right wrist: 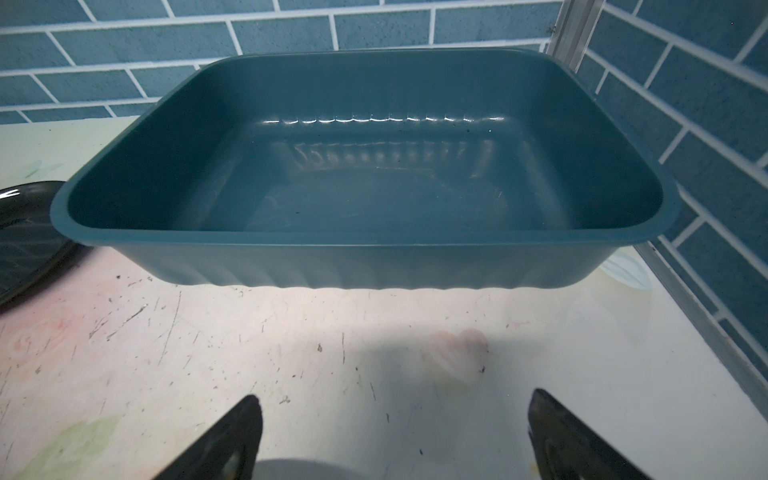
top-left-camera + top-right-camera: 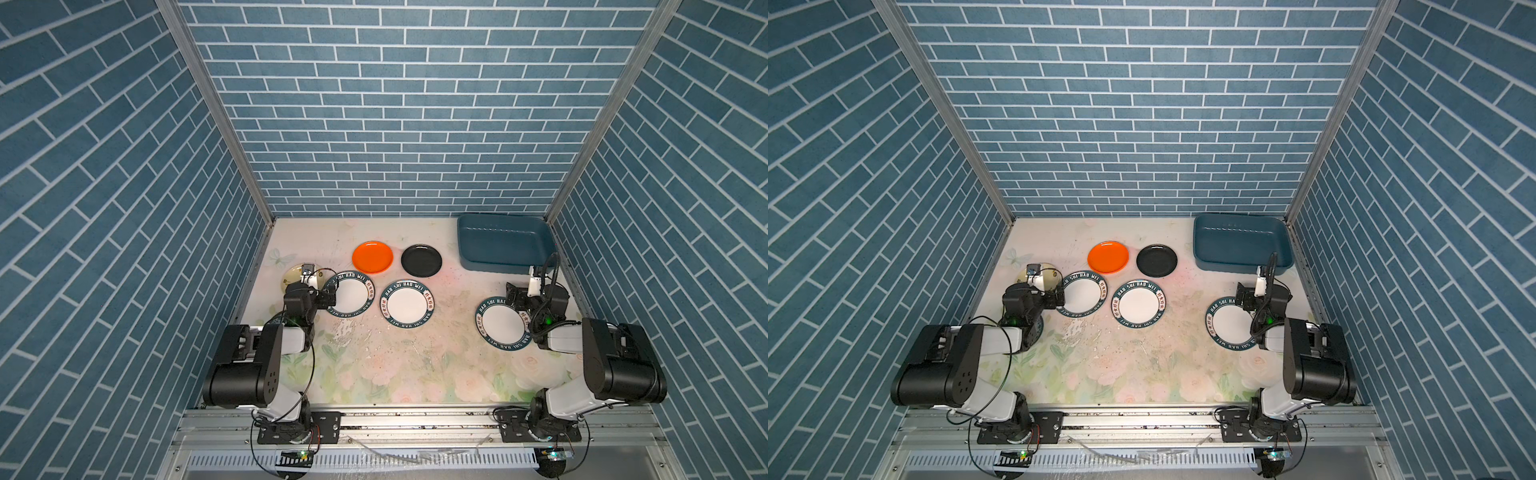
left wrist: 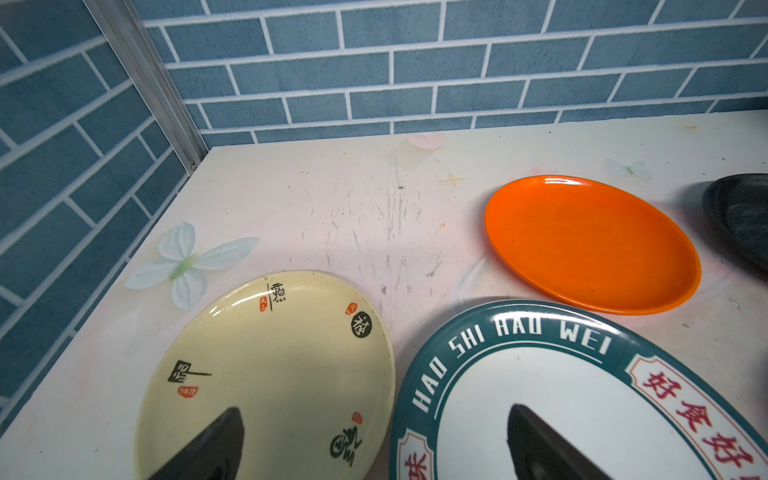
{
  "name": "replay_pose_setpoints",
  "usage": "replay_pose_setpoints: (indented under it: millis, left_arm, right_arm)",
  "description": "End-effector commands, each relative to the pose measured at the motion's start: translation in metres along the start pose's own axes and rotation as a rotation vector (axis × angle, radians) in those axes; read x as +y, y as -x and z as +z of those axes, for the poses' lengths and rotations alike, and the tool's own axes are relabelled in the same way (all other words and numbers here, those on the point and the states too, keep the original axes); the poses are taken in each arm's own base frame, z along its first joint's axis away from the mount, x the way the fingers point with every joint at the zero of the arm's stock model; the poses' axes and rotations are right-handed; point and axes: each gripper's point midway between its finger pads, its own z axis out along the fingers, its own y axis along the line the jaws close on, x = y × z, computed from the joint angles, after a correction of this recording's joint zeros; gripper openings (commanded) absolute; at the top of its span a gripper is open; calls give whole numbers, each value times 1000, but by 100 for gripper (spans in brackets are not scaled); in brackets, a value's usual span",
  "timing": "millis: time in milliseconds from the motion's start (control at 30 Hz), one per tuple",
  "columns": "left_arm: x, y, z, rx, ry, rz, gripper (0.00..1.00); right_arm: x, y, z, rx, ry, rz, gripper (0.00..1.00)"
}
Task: Place the plates into the plastic bin on the countertop
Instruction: Pick up the plate from the middle-right of the table.
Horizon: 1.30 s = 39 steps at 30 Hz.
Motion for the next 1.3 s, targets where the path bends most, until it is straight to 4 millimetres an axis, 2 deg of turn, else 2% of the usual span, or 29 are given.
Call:
replay_pose_setpoints:
  millis: [0,67,167,300,333,367,433,567,633,733,867,967,1033,1133,1200,1267]
  left_arm:
    - [1,6,2,-20,-6,7,100]
    - [2,11,1,-20,-2,3,100]
    - [2,32,-7,11,-8,6,100]
    - [2,86,-32,0,-24,-67,100]
    - [2,99,-39,5,-27,-109,100]
    - [3,108,-45,14,-24,-151,100]
    - [-1,139,-59,21,-52,-250,100]
    - [-17,173,-82,46,-132,-497,100]
    - [-34,182,-89,67,-195,-640,100]
    - [-66,186,-96,105,-288,-789,100]
    - [-119,188,-106,176,-403,-872,100]
    - [-154,193,-118,211,-467,-865,100]
    - [-162,203,-125,201,-473,-805,100]
    - [-167,207,-132,196,-495,-766,100]
    - [-174,215,-133,164,-569,-804,100]
    - [-169,211,-129,190,-551,-873,100]
  right_arm:
    - [-2,11,4,-32,-15,16,99]
    - [-3,18,1,-36,-26,25,99]
    - [-10,39,-11,-17,-72,36,99]
    - [-1,94,-44,-103,-34,107,99]
    - [6,108,-53,-119,8,145,99]
    - [8,120,-60,-126,17,188,99]
    - [9,135,-74,-106,19,333,99]
    - [25,138,-87,4,85,664,99]
    - [47,138,-86,69,173,826,99]
    - [86,146,-85,124,302,939,99]
    - [139,171,-92,138,420,932,99]
    - [186,186,-101,159,504,891,99]
    - [213,190,-104,166,553,874,99]
    - [234,203,-111,160,580,764,99]
    - [250,218,-116,125,670,745,99]
    - [265,227,-117,102,795,773,99]
